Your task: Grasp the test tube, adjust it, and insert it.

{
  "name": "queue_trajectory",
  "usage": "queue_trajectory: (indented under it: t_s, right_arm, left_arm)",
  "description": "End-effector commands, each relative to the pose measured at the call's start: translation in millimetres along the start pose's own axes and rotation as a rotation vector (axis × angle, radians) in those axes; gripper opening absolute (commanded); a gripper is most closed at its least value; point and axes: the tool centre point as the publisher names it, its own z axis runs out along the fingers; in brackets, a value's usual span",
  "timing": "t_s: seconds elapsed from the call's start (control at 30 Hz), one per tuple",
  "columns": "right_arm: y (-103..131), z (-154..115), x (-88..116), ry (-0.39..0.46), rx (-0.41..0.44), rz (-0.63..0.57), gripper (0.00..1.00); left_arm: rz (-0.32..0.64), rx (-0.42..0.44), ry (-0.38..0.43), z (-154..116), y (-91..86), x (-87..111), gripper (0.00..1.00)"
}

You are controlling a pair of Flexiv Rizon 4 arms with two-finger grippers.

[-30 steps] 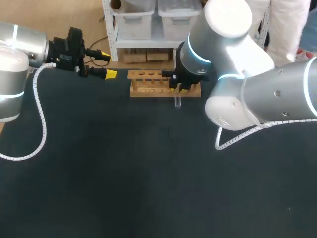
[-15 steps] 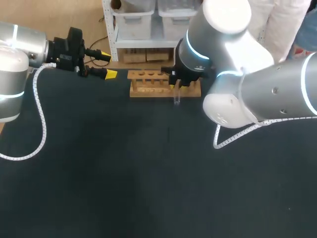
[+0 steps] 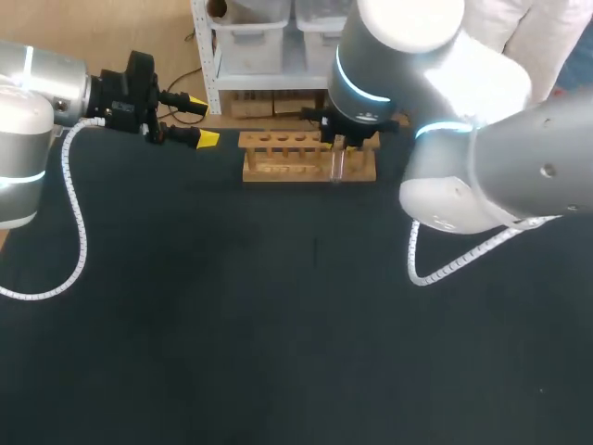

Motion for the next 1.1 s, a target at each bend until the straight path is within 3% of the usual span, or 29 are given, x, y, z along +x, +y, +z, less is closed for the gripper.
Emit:
queue_trajectory:
  t_s: [0.03,0.37,1.1]
  right_arm:
    - [-3.7,-26.4,9.2,-0.052,-0.029,-0.017,0.00]
    - [-3.7,-47.0,15.1,-0.043,-0.018,-0.037,0.00]
    - [-3.1,-49.2,15.3,-0.052,-0.028,-0.040,0.00]
  left_arm:
    - [0.000,0.001,0.000,0.3,0.6,0.3,1.00]
    - [0.000,0.001,0.000,0.3,0.6,0.3,1.00]
    - [0.000,0.001,0.000,0.3,0.6,0.3,1.00]
